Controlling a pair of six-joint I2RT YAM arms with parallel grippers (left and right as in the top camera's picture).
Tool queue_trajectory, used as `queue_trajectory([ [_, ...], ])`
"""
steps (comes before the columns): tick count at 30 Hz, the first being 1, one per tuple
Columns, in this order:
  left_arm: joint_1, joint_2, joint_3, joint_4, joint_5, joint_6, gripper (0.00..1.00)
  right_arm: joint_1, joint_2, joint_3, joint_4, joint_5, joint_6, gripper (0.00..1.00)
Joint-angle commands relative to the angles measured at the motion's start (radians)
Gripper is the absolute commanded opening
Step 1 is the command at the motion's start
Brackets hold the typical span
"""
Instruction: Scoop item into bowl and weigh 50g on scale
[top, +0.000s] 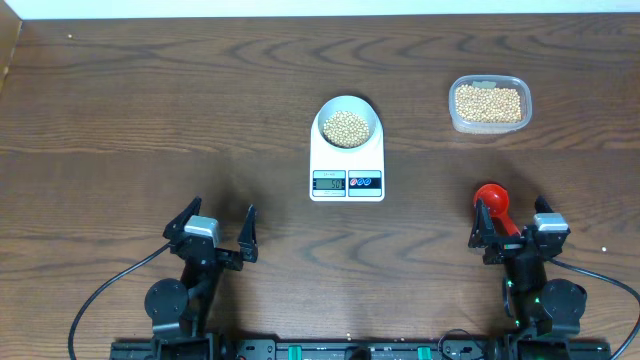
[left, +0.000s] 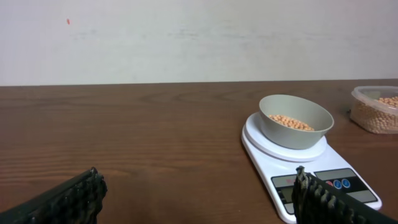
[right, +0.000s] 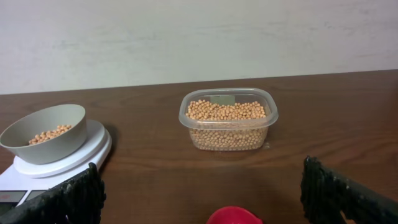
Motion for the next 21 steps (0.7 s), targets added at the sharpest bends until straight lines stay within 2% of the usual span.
queue_trajectory([
  [1,0.002,-0.009,-0.027,-0.023,-0.018,-0.013,0.98,0.006,-0.006,-0.002,-0.004,0.007,-0.013,0.99],
  [6,0.002,-0.009,-0.027,-0.023,-0.040,-0.054,0.98,0.006,-0.006,-0.002,-0.004,0.007,-0.013,0.99],
  [21,0.002,-0.009,-0.028,-0.024,-0.092,-0.068,0.98,0.006,-0.006,-0.002,-0.004,0.007,-0.013,0.99],
])
